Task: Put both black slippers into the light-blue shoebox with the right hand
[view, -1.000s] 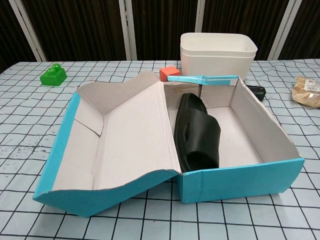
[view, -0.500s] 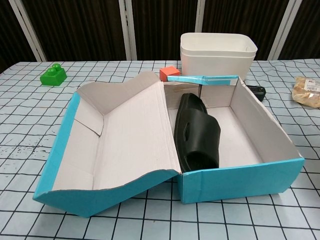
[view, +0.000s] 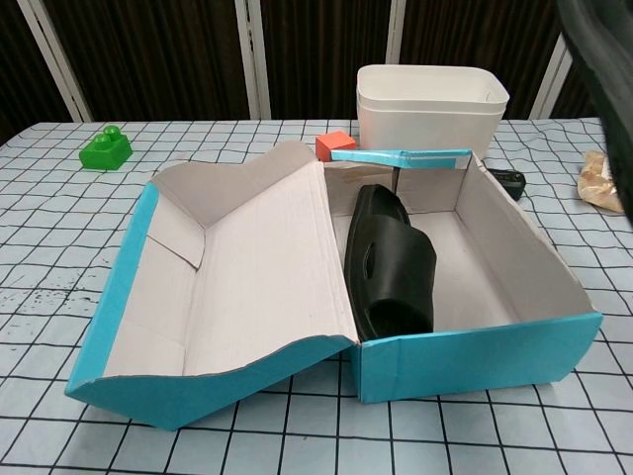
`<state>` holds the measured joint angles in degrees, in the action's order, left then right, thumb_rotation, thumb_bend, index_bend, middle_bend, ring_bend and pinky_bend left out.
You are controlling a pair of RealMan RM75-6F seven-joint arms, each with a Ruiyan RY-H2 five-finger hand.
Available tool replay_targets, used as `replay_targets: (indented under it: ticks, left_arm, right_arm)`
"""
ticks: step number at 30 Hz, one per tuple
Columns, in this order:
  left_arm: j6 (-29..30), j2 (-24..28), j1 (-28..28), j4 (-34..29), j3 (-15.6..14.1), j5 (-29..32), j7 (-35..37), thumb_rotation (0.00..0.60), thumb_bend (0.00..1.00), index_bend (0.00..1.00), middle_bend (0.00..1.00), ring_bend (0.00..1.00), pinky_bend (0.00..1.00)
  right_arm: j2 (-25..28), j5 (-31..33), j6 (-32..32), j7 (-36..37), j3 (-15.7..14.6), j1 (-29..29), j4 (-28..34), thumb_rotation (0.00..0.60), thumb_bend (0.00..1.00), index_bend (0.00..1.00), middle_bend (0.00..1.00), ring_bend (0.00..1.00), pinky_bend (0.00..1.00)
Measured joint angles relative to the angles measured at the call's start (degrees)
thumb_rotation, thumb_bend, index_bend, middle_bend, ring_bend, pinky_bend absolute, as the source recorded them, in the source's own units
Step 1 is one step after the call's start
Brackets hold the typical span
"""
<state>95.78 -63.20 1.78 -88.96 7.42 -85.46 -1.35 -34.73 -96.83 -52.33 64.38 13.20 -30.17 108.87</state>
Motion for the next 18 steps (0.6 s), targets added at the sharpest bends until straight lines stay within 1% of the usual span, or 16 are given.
replay_targets:
  ticks: [4, 7, 10, 16, 18]
  left_arm:
    - [-0.1, 0.1, -0.1, 0.0, 0.1, 0.3, 0.1, 0.600, 0.44, 0.05, 0.01, 0.00, 0.02]
    - [-0.2, 0.1, 0.0, 0.2, 0.3, 0.8, 0.2, 0.600, 0.44, 0.05, 0.01, 0.00, 0.02]
    - [-0.3, 0.0, 0.0, 0.4, 0.4, 1.0, 0.2, 0.600, 0.44, 0.05, 0.01, 0.00, 0.02]
    - [-0.5, -0.2, 0.1, 0.6, 0.7, 1.5, 0.0, 0.600, 0.44, 0.05, 0.01, 0.00, 0.02]
    - [-0.7, -0.3, 0.2, 0.7, 0.7, 1.6, -0.3, 0.600, 0.44, 0.05, 0.01, 0.00, 0.02]
  right_arm:
    - [-8.7, -1.9, -1.4, 1.1, -0.3, -1.9, -2.0, 0.600, 0.42, 0.56, 0.46, 0.20, 0.11]
    - [-14.3, -2.1, -1.9, 0.8, -0.9, -3.6, -3.7, 0.600, 0.42, 0.56, 0.46, 0.20, 0.13]
    - [-18.7, -1.7, -1.8, 0.2, -1.6, -5.4, -5.8, 0.600, 0.42, 0.56, 0.46, 0.20, 0.15]
    - [-24.6, 1.5, 0.1, -1.8, -2.3, -8.3, -10.9, 0.600, 0.42, 0.56, 0.46, 0.20, 0.23]
    - [-25.7, 2.9, 0.9, -2.6, -2.5, -8.9, -12.2, 0.600, 0.42, 0.56, 0.46, 0.20, 0.26]
